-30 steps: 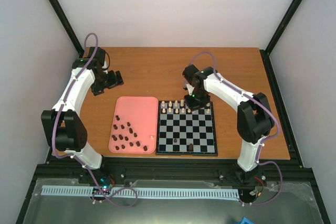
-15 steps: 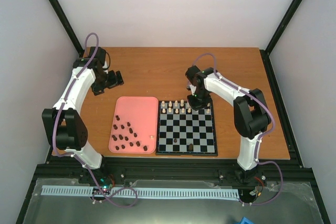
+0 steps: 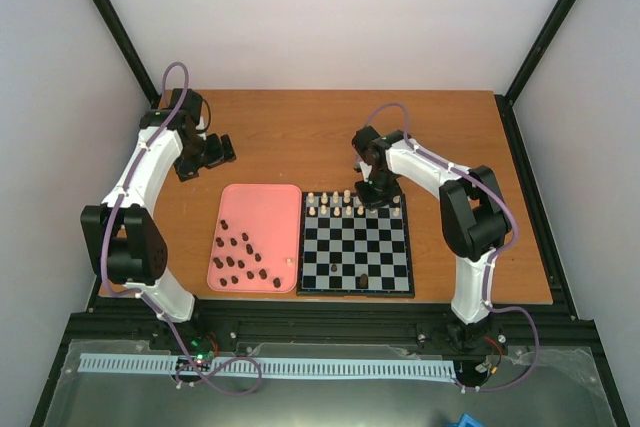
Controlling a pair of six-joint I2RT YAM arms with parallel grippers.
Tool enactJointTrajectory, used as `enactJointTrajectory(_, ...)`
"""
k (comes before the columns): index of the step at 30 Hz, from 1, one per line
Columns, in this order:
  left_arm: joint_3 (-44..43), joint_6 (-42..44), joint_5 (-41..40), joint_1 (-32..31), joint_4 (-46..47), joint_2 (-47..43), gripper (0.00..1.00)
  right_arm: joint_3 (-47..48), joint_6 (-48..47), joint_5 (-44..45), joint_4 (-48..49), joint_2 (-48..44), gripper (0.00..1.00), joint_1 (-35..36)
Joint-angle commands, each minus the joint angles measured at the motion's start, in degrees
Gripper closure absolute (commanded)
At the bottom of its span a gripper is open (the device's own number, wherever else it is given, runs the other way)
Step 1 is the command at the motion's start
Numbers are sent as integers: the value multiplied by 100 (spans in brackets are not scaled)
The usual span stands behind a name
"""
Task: Set up the chess pieces on the board
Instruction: Place the chess piece on the chessboard.
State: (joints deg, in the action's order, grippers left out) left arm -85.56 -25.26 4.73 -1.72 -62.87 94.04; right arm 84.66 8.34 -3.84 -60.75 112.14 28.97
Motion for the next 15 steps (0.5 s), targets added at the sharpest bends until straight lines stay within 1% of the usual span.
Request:
enactJointTrajectory(1,-208,49,-29,6,3,44,0,23,-34,7,110,48,94,-49)
enactJointTrajectory(9,-215,56,-40,8,3,56,0,-60,-41,-72,155,131,94,-49)
enactJointTrajectory(15,-212,56,-43,6,3,66,0,-111,-8,-87,236,133,88,-49)
